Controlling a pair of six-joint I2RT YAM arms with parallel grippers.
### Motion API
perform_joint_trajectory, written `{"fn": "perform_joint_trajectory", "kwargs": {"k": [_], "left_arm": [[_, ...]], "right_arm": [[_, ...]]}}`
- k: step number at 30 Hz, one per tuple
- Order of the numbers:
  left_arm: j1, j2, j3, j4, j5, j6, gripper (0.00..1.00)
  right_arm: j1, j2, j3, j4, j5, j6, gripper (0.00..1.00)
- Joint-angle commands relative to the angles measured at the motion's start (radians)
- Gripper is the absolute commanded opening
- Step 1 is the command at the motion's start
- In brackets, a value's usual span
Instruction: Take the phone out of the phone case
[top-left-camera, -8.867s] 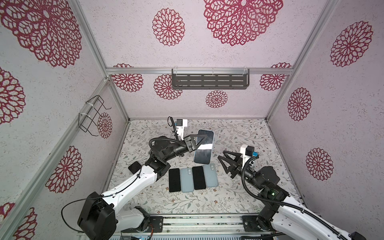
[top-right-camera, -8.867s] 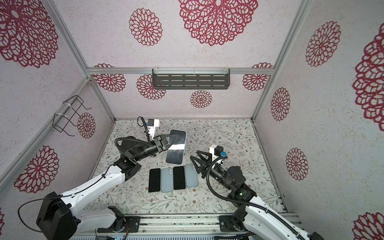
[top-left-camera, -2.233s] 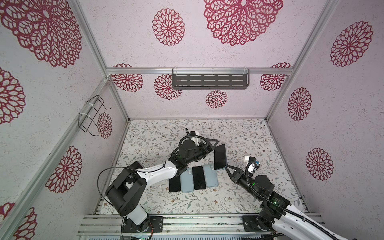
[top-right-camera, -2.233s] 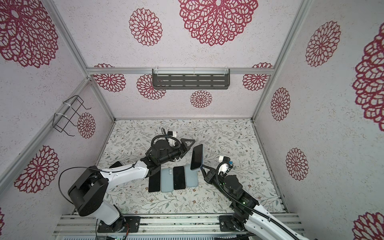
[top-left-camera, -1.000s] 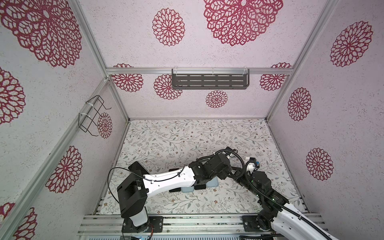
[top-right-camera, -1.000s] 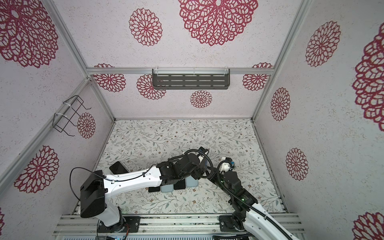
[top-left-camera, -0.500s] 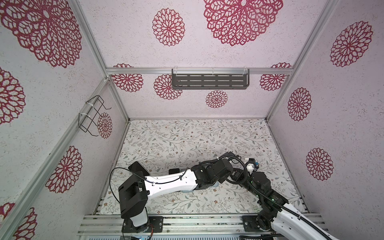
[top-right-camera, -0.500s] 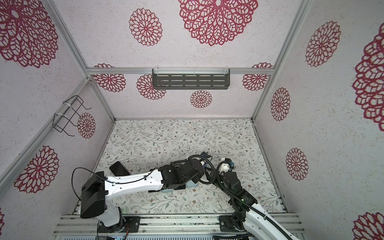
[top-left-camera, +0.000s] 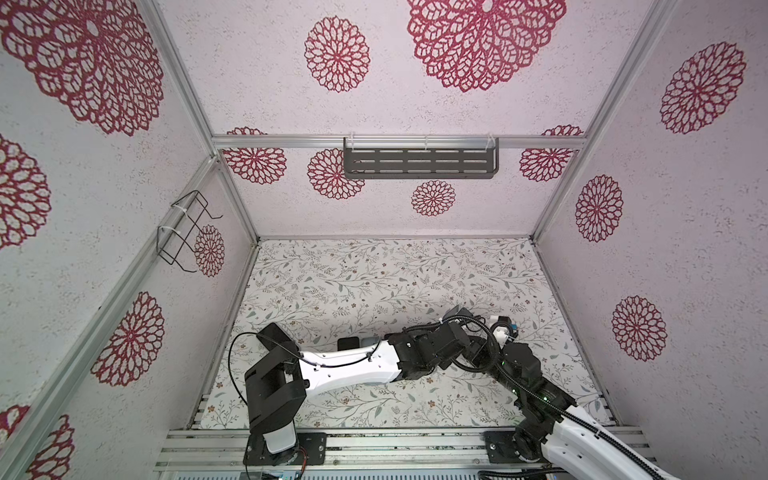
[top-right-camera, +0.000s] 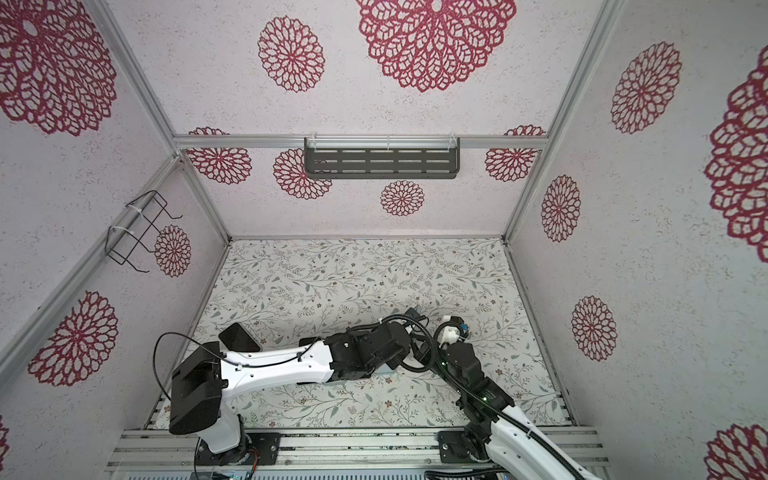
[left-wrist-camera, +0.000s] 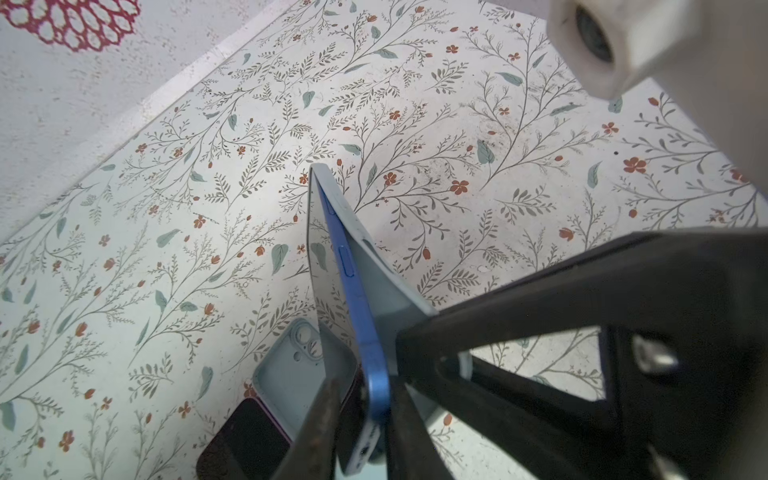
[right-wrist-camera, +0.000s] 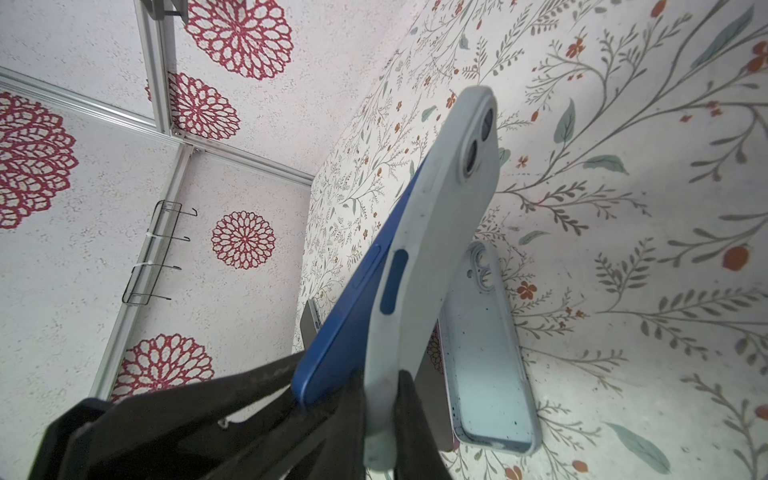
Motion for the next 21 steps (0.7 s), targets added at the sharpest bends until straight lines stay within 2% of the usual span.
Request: {"fn": "perform_joint_trajectory", "kwargs": {"k": [1, 5, 8, 14, 21], "left_arm": [[-0.007, 0.012, 0.019, 0.052, -0.004, -0.010, 0.16], [-0.015, 0.008, 0.026, 0.060, -0.020, -0.013, 0.05], [-0.018, -0.003, 0.030, 0.056, -0.050, -0.016, 0.02], [-0.022, -0.024, 0.037, 0.055, -0.060, -0.017, 0.00], [-0.036, -0.098, 0.003, 0.075, -0.150, 0.008, 0.00]], "right_arm": [[-0.002, -0.026, 0.018, 0.092, -0.001, 0.000, 0.00], [-0.002, -0.038, 0.015, 0.078, 0.002, -0.002, 0.00], [-0.002, -0.049, 0.013, 0.065, 0.003, -0.005, 0.00], [-0.003, -0.059, 0.004, 0.061, 0.005, -0.003, 0.00], [-0.004, -0.069, -0.017, 0.000, 0.036, -0.010, 0.00]]}}
